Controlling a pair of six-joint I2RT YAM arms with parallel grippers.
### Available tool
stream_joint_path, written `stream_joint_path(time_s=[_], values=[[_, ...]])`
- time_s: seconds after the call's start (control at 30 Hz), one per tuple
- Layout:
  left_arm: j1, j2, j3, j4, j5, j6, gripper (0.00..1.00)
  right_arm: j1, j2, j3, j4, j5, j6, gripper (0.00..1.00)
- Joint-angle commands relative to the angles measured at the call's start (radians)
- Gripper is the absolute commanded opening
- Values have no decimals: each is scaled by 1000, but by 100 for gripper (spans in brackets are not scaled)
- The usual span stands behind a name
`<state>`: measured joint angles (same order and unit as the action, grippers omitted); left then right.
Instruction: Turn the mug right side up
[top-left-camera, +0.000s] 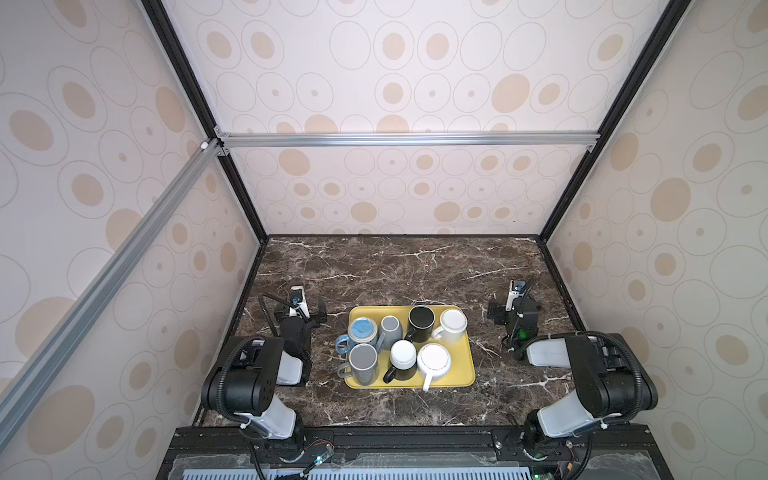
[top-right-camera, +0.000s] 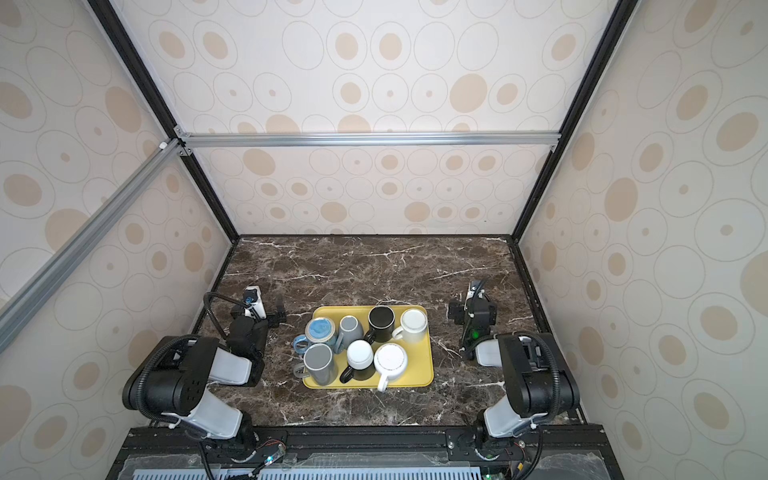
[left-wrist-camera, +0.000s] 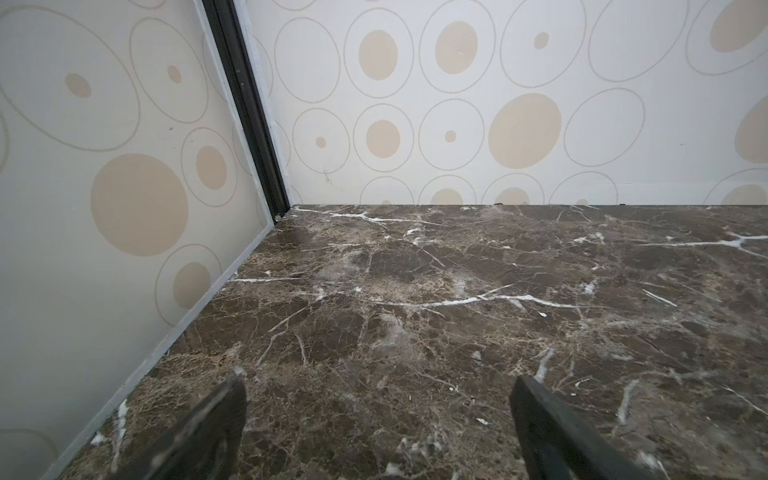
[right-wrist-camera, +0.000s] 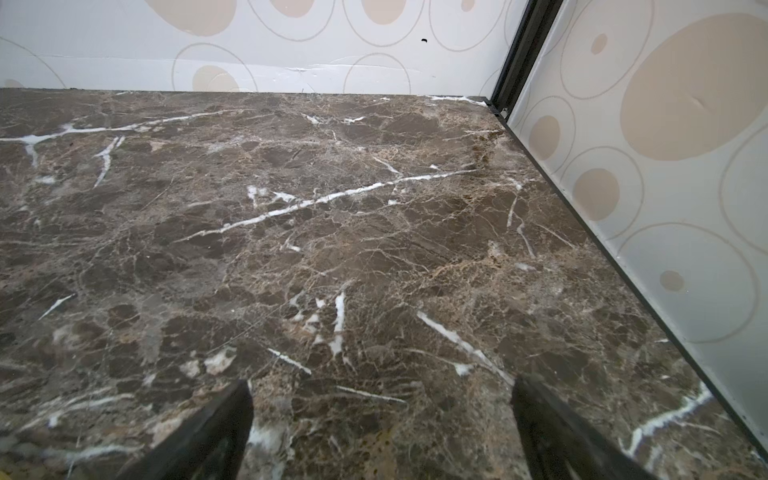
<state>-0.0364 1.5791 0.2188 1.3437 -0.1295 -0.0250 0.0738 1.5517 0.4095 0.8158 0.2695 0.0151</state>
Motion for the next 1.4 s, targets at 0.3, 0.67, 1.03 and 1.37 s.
stream_joint_path(time_s=[0.3, 0.67, 1.03, 1.37], values=[[7, 1, 11, 8, 26, 13, 100, 6, -10, -5, 23, 13, 3, 100], [8, 3, 17, -6, 29, 10, 100, -5, -7, 2, 16, -7, 14, 100], [8, 2, 16, -3, 30, 10, 100, -5, -9, 0, 14, -5, 9, 100], [-31, -125, 3, -76, -58, 36, 100, -4, -91, 24, -98, -4, 6, 100]])
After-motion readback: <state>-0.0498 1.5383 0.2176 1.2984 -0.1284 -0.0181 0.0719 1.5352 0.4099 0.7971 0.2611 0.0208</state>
